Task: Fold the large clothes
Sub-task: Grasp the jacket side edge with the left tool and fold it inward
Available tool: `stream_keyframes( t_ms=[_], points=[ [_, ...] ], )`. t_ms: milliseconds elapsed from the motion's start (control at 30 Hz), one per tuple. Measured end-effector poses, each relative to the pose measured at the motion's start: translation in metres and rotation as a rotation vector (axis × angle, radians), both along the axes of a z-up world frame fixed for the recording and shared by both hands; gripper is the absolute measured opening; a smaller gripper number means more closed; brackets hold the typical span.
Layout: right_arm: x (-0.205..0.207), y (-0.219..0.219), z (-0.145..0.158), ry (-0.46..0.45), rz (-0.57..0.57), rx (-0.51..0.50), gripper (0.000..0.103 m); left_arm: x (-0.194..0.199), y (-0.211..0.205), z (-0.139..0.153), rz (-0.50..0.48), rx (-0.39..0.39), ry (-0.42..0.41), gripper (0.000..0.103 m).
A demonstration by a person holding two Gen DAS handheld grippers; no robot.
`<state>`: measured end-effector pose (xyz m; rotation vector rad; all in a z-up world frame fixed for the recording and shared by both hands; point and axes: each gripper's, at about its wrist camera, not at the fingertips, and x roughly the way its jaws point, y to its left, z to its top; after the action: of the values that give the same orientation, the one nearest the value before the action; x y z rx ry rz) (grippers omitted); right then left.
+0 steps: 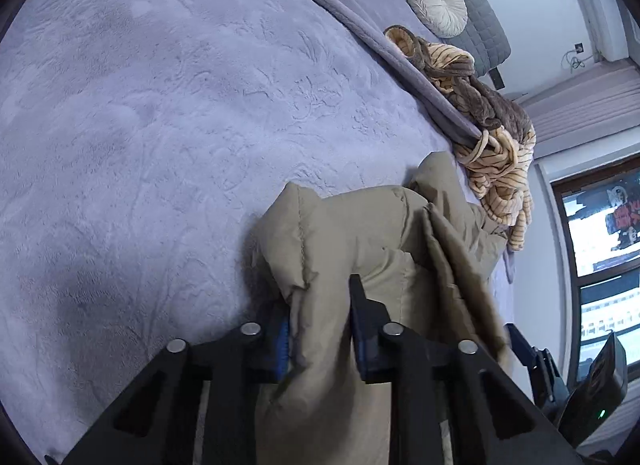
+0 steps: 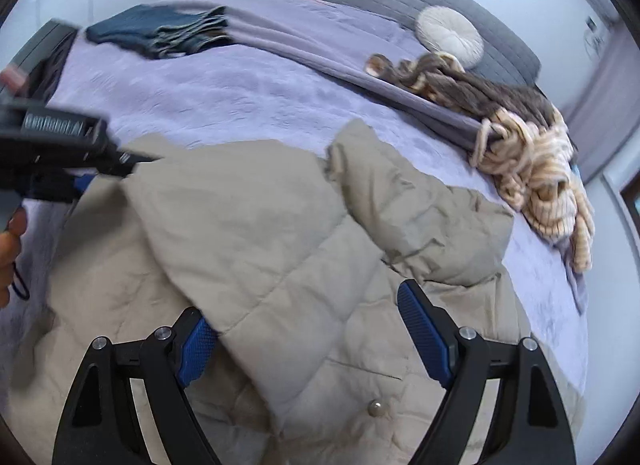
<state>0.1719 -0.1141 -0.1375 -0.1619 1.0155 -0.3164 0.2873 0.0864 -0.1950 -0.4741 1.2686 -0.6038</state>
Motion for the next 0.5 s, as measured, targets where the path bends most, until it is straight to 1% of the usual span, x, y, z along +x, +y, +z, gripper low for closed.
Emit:
stream_keyframes(
  t_ms=[33, 67, 100, 133, 200, 233, 267, 333, 367, 400, 467, 500],
  points=[
    [-0.004, -0.02, 0.002, -0.017, -0.058, 0.066, 0.082, -0.001, -0.002, 0.007, -0.009, 0.015, -0.04, 0.016],
    [-0.01, -0.042, 0.005, -0.04, -0.105, 0.177, 0.052, -0.006, -0.006, 0.016, -0.028, 0.043, -0.09, 0.016],
    [-0.019, -0.068, 0.003, -0.054, -0.16, 0.318, 0.003, -0.012, -0.01, 0.024, -0.049, 0.081, -0.142, 0.016],
    [-0.027, -0.09, -0.002, -0.073, -0.227, 0.419, 0.004, -0.017, -0.013, 0.029, -0.073, 0.118, -0.179, 0.016],
    [-0.054, -0.129, -0.016, -0.131, -0.345, 0.627, 0.004, -0.019, -0.015, 0.032, -0.102, 0.182, -0.221, 0.016],
    [-0.066, -0.142, -0.025, -0.143, -0.397, 0.692, 0.004, -0.018, -0.016, 0.03, -0.11, 0.203, -0.228, 0.016],
    [-0.08, -0.154, -0.04, -0.144, -0.464, 0.765, 0.004, -0.015, -0.017, 0.025, -0.114, 0.224, -0.228, 0.016],
    [-0.097, -0.163, -0.067, -0.129, -0.538, 0.849, 0.004, -0.011, -0.022, 0.013, -0.11, 0.29, -0.233, 0.016],
    [-0.102, -0.162, -0.075, -0.127, -0.549, 0.876, 0.004, -0.009, -0.023, 0.007, -0.11, 0.317, -0.239, 0.017],
    [-0.107, -0.16, -0.079, -0.134, -0.55, 0.889, 0.004, -0.009, -0.023, 0.003, -0.106, 0.341, -0.245, 0.021],
    [-0.114, -0.154, -0.076, -0.143, -0.535, 0.892, 0.004, -0.009, -0.021, 0.005, -0.074, 0.384, -0.266, 0.031],
    [-0.116, -0.154, -0.075, -0.125, -0.529, 0.903, 0.006, -0.009, -0.018, 0.009, -0.055, 0.411, -0.275, 0.047]
  ],
)
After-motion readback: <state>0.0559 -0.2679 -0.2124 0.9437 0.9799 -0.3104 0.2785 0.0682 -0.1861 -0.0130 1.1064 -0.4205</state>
